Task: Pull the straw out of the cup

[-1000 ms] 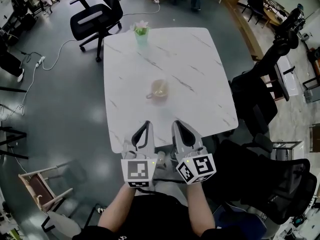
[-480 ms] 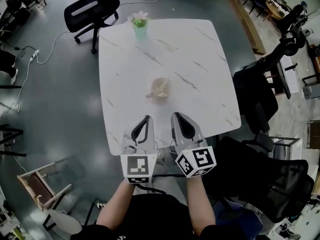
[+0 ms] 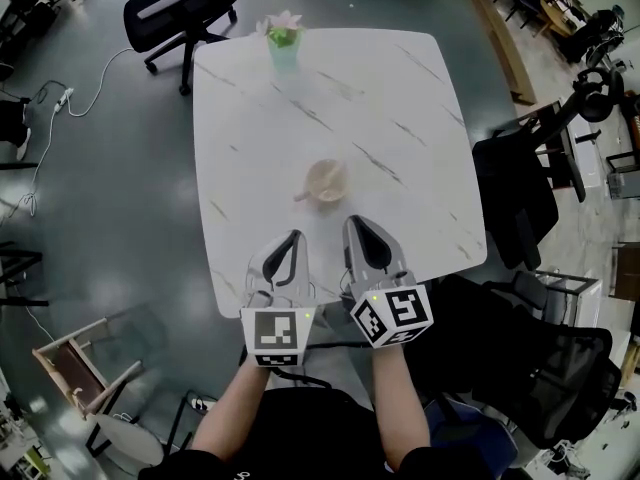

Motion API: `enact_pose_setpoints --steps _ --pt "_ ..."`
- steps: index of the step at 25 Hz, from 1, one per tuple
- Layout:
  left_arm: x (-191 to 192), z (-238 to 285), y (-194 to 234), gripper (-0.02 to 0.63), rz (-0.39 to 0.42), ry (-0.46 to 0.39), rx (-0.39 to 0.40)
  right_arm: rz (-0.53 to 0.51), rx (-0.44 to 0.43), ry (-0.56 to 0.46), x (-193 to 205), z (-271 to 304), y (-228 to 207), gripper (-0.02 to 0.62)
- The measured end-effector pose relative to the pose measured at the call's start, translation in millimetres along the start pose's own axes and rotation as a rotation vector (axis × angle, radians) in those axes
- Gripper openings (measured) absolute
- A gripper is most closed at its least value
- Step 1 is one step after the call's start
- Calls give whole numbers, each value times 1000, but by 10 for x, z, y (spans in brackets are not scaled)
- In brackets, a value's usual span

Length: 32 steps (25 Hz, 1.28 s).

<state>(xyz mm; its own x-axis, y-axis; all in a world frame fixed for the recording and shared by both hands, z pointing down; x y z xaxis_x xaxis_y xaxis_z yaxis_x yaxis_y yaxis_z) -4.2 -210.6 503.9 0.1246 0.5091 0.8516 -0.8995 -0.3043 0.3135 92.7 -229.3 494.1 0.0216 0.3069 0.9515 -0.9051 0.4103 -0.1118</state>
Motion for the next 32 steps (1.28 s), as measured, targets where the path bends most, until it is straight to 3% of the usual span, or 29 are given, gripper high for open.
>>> enact_pose_setpoints --steps 6,11,15,32 --pt "78 159 75 2 -13 37 0 24 1 10 9 228 -100 40" --pt "97 279 89 1 -86 52 -14 23 2 23 38 425 -195 69" --pt "105 359 141 2 -30 64 1 27 11 40 79 576 -298 104" --pt "149 529 336 2 -54 95 -29 36 -15 104 376 1076 -553 140"
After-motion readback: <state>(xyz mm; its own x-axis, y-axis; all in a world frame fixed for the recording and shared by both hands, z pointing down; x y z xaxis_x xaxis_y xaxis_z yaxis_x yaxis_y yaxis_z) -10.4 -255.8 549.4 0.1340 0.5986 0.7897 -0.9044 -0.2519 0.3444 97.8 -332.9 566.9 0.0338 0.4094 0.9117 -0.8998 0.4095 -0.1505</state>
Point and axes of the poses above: the fingertips, and each gripper's own axes: z forward along the fingers, y to its left, x out of its underside, the point moved 1 cm from there along -z, backward along the fingers, and after that the axes turned 13 degrees about -z, right-handed, at the moved point
